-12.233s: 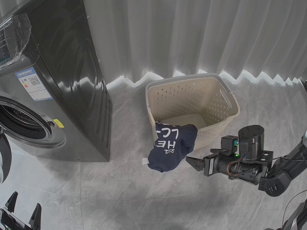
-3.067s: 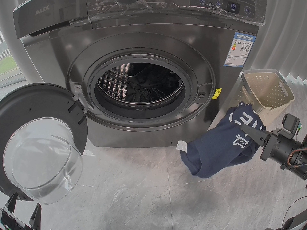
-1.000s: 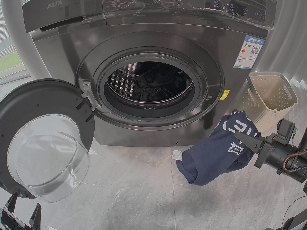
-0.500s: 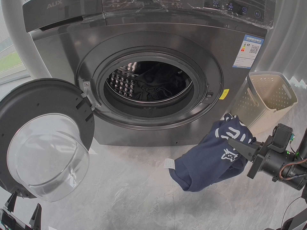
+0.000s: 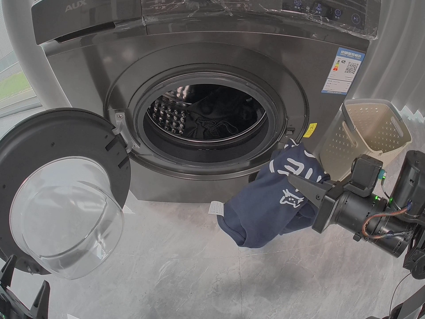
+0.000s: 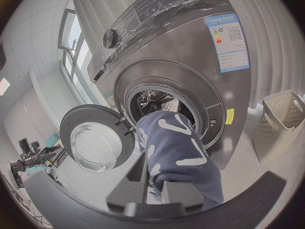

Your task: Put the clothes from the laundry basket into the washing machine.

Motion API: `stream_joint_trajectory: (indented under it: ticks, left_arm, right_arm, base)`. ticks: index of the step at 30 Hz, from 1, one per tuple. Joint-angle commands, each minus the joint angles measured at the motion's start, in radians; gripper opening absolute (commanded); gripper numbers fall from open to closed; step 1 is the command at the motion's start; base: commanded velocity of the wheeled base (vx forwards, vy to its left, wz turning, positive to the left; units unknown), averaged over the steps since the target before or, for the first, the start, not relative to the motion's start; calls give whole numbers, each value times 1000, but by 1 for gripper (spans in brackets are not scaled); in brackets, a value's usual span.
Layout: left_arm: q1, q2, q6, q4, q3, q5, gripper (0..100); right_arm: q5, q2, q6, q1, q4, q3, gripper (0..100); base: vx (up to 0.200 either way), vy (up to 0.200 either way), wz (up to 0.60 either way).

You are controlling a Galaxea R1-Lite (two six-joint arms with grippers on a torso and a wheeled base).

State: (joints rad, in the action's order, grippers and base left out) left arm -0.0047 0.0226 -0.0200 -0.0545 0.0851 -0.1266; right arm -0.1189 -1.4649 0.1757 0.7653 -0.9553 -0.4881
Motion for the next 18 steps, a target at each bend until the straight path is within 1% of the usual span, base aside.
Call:
stream_joint_trajectory:
  ticks: [1,2,3,4,5,6,7,8,9,12,13,14,16,17,18]
  left_arm:
    - [5,185,-43,48,159,-344,100]
    - [11,257,-40,42,154,-409,100]
    - [15,323,-29,28,154,-453,100]
    - [15,375,-18,5,154,-479,100]
    - [15,381,-17,2,154,-482,100]
    - [0,467,0,-53,153,-501,100]
    - [-17,550,11,-108,153,-508,100]
    - [-17,550,11,-108,153,-508,100]
    - [-67,663,11,-202,153,-510,100]
    - [-166,783,-5,-323,151,-496,100]
    - [-182,801,-6,-338,151,-492,100]
    - [-218,852,-9,-367,153,-478,100]
    - [-259,918,-9,-390,159,-456,100]
    - [-259,918,-9,-390,159,-456,100]
    - [-288,967,-9,-409,160,-449,100]
  right_arm:
    - [2,-72,11,23,-2,-92,0]
    - [5,-86,13,29,-2,-107,0]
    - [12,-98,22,32,-2,-122,0]
    - [13,-107,31,37,-2,-135,0]
    - [13,-107,33,38,-2,-136,0]
    - [12,-123,47,43,-2,-153,0]
    - [10,-137,50,46,-3,-172,0]
    - [10,-137,50,46,-3,-172,0]
    - [8,-161,51,48,-26,-205,0]
    - [12,-199,51,51,-76,-247,0]
    - [12,-206,51,54,-83,-253,0]
    - [12,-222,51,58,-94,-267,0]
    - [12,-242,51,65,-99,-276,0]
    - [12,-242,51,65,-99,-276,0]
    - [12,-247,50,71,-99,-279,0]
  base:
    - [0,0,0]
    - [0,0,0]
    - [0,0,0]
    - [0,0,0]
    - [0,0,0]
    - [0,0,0]
    - [0,0,0]
    - [0,0,0]
    - [0,0,0]
    - [0,0,0]
    - [0,0,0]
    - [0,0,0]
    - [0,0,0]
    - [0,0,0]
    - [0,0,0]
